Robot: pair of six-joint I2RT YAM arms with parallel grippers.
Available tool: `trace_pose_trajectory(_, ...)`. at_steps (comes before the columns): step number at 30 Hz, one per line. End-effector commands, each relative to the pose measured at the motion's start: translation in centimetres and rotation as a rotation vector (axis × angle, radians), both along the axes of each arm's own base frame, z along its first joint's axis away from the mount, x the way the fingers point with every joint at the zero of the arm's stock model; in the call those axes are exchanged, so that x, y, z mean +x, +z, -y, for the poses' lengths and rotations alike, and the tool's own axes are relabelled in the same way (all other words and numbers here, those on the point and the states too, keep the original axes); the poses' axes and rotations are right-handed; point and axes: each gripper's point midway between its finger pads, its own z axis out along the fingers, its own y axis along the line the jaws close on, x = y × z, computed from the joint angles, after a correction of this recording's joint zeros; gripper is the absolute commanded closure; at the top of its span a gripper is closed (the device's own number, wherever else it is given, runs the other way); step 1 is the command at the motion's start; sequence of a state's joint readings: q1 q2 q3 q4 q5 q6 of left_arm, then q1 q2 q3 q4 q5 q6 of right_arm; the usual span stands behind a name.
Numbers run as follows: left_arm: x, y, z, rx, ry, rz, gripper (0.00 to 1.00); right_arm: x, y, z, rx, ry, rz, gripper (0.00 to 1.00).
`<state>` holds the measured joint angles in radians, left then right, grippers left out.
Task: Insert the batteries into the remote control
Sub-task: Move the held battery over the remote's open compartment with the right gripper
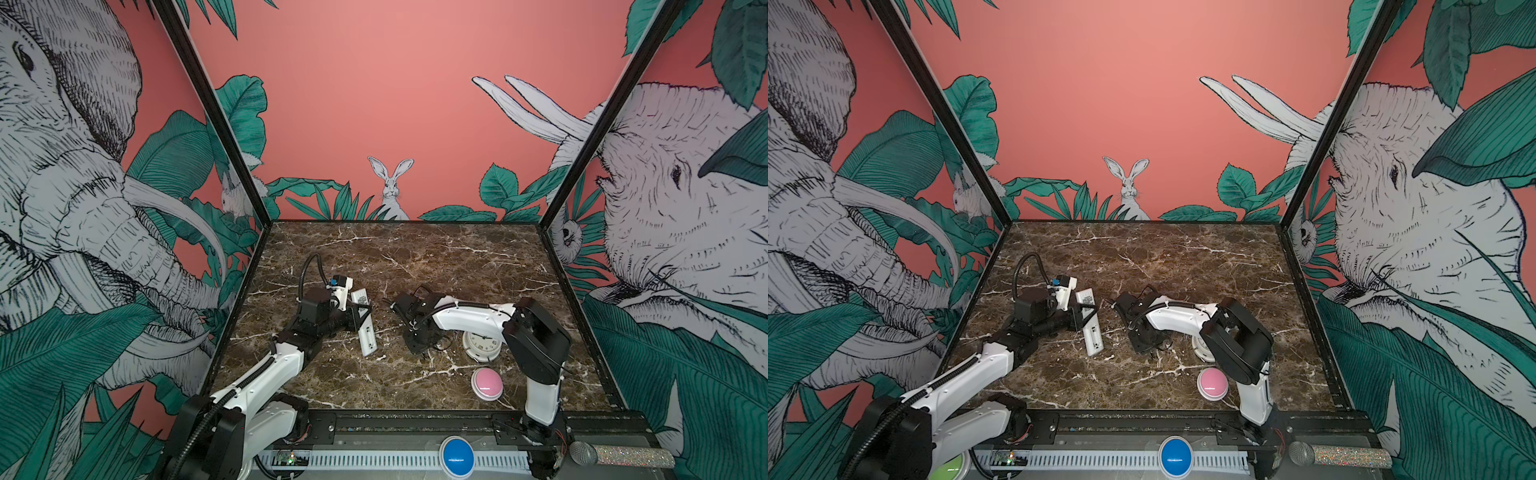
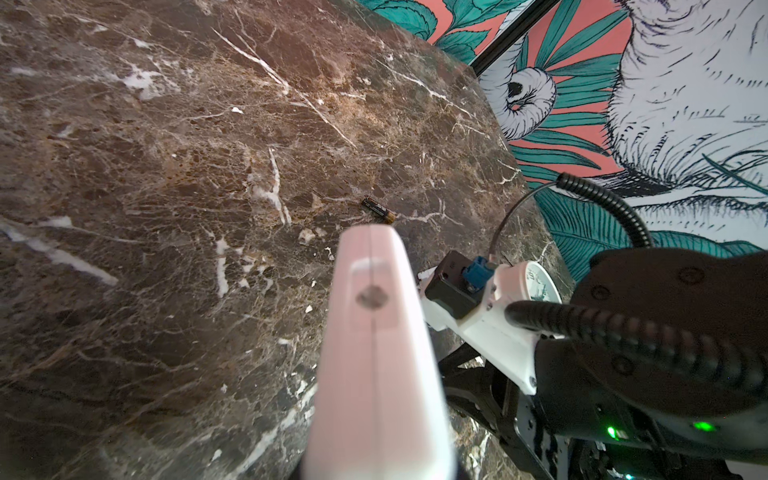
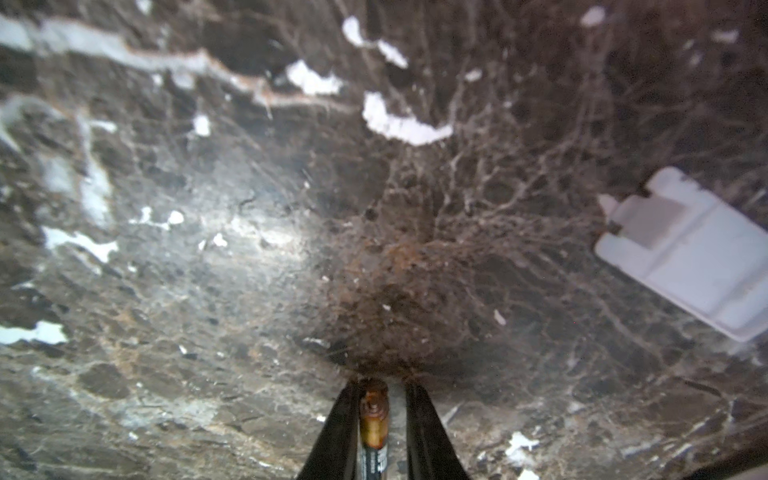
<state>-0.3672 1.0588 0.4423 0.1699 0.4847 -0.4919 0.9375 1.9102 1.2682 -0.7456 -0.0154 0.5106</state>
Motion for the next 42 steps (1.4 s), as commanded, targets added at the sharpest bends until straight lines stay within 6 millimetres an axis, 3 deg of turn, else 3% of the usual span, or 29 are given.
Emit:
trace_pose_trajectory(1,0.5,1.0,0.0,0.002,-0.006,0.039,1.0,-0.7,-0.7,0.8,-0.047,0.003,-0.047,0.78)
trace_pose_trajectory(12,1.0,1.3,-0.1,0.004,0.015,0.035,1.0,-1.0,-1.2,0.6,-0.05,0.019,-0.074,0.87)
trace_pose_trajectory(20,1.3,2.2,0.3,-0.04,0.014,0.046,1.0,-0.7,-0.4,0.4,-0.021,0.024,-0.049,0.97)
trace_pose_trajectory(38,1.9,2.8,0.3,-0.104,0.064,0.024,1.0,1.3,7.3,-3.6,0.38,0.089,0.253,1.0)
trace_pose_trajectory(39,1.9,2.9,0.3,-0.11,0.066,0.024,1.0,1.4,8.9,-3.8,0.423,0.097,0.292,1.0)
trace_pose_trajectory(42,1.9,3.3,0.3,-0.132,0.08,0.022,1.0,1.7,11.1,-4.5,0.502,0.113,0.371,1.0)
